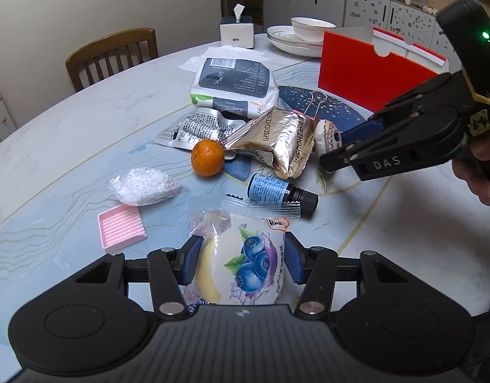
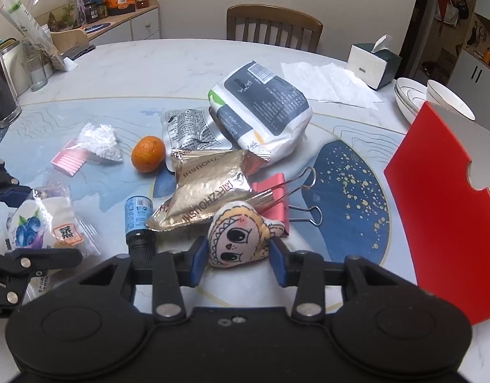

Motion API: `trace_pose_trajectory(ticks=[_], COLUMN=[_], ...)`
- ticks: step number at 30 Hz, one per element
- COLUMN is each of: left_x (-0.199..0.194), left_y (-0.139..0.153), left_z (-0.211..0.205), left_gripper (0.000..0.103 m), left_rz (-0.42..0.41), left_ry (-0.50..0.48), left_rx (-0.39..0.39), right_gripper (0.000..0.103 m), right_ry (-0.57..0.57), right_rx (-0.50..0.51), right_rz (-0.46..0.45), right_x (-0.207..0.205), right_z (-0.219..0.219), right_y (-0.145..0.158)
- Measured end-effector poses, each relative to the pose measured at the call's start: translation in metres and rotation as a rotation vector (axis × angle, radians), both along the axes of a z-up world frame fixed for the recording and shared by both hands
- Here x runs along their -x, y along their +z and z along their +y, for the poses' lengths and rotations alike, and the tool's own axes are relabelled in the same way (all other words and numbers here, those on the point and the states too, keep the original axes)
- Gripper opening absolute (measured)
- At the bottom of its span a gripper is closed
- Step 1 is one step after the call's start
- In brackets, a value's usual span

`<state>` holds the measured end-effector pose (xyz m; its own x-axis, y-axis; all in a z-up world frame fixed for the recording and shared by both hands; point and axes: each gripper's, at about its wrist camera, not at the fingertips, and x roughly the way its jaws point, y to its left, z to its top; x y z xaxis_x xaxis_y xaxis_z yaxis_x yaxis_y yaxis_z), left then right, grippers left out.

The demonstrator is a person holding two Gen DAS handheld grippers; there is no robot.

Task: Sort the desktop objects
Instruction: 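Carry the bun and plush with both tools over the red-and-white box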

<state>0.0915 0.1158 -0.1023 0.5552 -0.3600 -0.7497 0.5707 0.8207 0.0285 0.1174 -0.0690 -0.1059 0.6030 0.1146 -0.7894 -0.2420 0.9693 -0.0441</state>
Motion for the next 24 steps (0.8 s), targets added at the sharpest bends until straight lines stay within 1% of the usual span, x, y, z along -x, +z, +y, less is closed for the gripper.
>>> trace_pose_trajectory(ticks=[6, 11, 15, 20, 24], left_x=[0.004, 0.009, 0.014, 0.02, 0.024], left_y=[0.006, 0.018, 0.024, 0.035, 0.049], left_z=[0.002, 0.001, -0.005, -0.01, -0.02], left_gripper=[0.049, 0.049, 0.049, 0.048, 0.048], left_rz=[0.001, -0.007, -0.008, 0.0, -0.007], left_ry=[0.016, 0.023, 0.023, 0.04, 0.047], left_rx=[0.012, 0.034, 0.026, 0.051, 0.073], right_gripper=[0.033, 0.033, 0.033, 0.033, 0.033], right_ry=[0.007, 0.003, -0.005, 0.011, 0.007], right_rx=[0.008, -0.028, -0.051, -0.077, -0.12], right_rz=[-0.024, -0.041, -0.04, -0.051, -0.066], right_x=[0.011, 0.023, 0.032, 0.043, 0.05], right_z=[-0.002, -0.008, -0.016, -0.026, -0.039], right_y=[0.008, 0.024, 0.035, 0.05, 0.064])
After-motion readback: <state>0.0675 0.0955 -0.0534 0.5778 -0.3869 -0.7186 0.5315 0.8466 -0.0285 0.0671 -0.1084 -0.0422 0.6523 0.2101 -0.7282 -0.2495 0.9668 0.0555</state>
